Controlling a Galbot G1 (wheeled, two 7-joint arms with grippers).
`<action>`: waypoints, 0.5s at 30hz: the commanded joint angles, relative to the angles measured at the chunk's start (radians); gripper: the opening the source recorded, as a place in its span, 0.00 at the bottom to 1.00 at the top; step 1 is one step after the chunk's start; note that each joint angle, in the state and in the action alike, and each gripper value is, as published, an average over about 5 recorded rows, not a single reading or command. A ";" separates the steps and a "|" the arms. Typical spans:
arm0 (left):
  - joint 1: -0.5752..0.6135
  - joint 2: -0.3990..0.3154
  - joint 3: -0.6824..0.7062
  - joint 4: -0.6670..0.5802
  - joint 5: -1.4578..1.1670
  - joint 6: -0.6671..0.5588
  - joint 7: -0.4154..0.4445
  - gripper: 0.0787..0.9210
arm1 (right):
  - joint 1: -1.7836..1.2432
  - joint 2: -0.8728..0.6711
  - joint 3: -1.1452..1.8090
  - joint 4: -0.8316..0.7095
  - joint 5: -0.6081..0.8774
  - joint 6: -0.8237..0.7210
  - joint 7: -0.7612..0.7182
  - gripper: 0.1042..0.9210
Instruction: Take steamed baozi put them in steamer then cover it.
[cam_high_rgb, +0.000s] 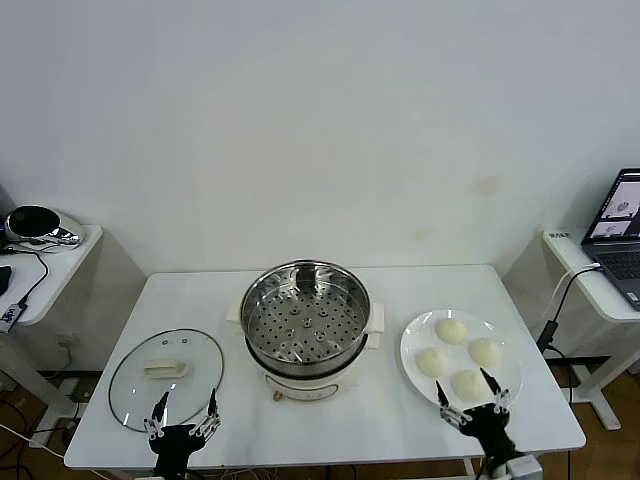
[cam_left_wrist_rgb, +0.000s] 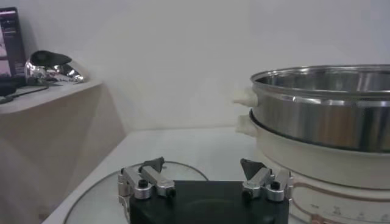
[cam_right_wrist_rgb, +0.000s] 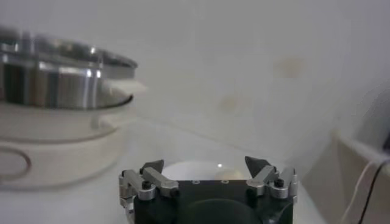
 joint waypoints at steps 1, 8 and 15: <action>-0.020 0.004 -0.002 0.003 0.010 0.026 0.003 0.88 | 0.205 -0.386 0.037 -0.061 -0.187 -0.155 -0.264 0.88; -0.029 0.004 0.007 0.007 0.058 0.028 0.001 0.88 | 0.475 -0.606 -0.162 -0.198 -0.204 -0.148 -0.482 0.88; -0.036 0.003 0.004 0.015 0.073 0.031 0.001 0.88 | 0.946 -0.673 -0.615 -0.407 -0.157 -0.099 -0.677 0.88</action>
